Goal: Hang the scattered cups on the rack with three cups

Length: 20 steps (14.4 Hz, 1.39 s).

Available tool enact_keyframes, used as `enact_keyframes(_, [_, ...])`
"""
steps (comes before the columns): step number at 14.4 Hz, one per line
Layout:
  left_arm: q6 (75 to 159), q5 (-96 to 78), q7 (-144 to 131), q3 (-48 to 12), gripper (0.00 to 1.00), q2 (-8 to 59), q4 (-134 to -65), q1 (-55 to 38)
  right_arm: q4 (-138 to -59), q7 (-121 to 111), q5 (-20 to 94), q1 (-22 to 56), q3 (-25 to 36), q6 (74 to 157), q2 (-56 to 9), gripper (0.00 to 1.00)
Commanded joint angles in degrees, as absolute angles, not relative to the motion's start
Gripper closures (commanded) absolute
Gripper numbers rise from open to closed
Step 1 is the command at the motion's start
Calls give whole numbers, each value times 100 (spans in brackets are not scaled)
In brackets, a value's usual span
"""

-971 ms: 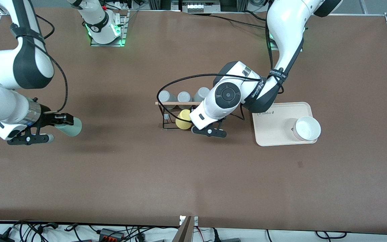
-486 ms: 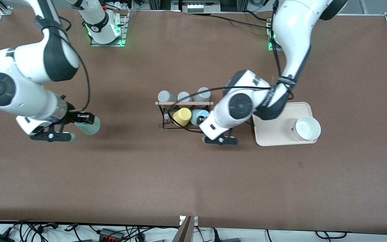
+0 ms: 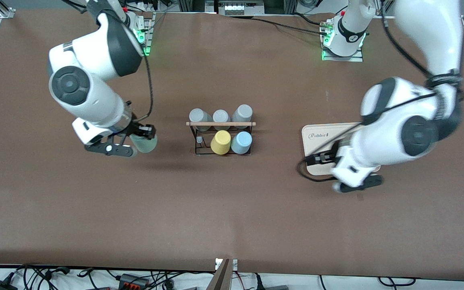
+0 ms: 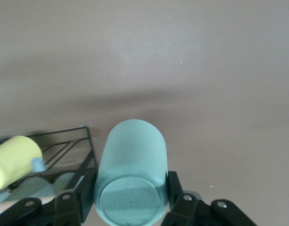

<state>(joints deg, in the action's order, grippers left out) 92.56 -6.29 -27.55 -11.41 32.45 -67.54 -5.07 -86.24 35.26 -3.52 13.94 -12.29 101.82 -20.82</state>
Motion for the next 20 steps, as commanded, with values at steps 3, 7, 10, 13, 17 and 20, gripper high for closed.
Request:
enact_keyframes(3, [8439, -545, -2364, -1143, 0, 2392, -6899, -211, -7920, 4568, -325, 2020, -1213, 10204, -2627, 58])
enact_keyframes(7, [7999, -114, -2347, -1143, 0, 1978, -6899, -211, -7796, 5044, -369, 2337, -1204, 10634, -2944, 58])
enact_keyframes(10, [7892, -114, -2329, -1169, 0, 1602, -7370, -141, -7796, 5080, -387, 2426, -1204, 10836, -3190, 58])
enact_keyframes(13, [8699, -105, -2329, -1230, 0, 670, -8803, -132, -7796, 5054, -369, 2487, -1204, 10863, -3278, 58])
enact_keyframes(17, [8754, -106, -2241, -1239, 0, 502, -9051, 44, -7796, 5080, -369, 2584, -1204, 10872, -3445, 58])
enact_keyframes(20, [9253, -105, -2049, -1230, 0, 204, -9569, 175, -7796, 5071, -387, 2637, -1204, 10872, -3612, 58])
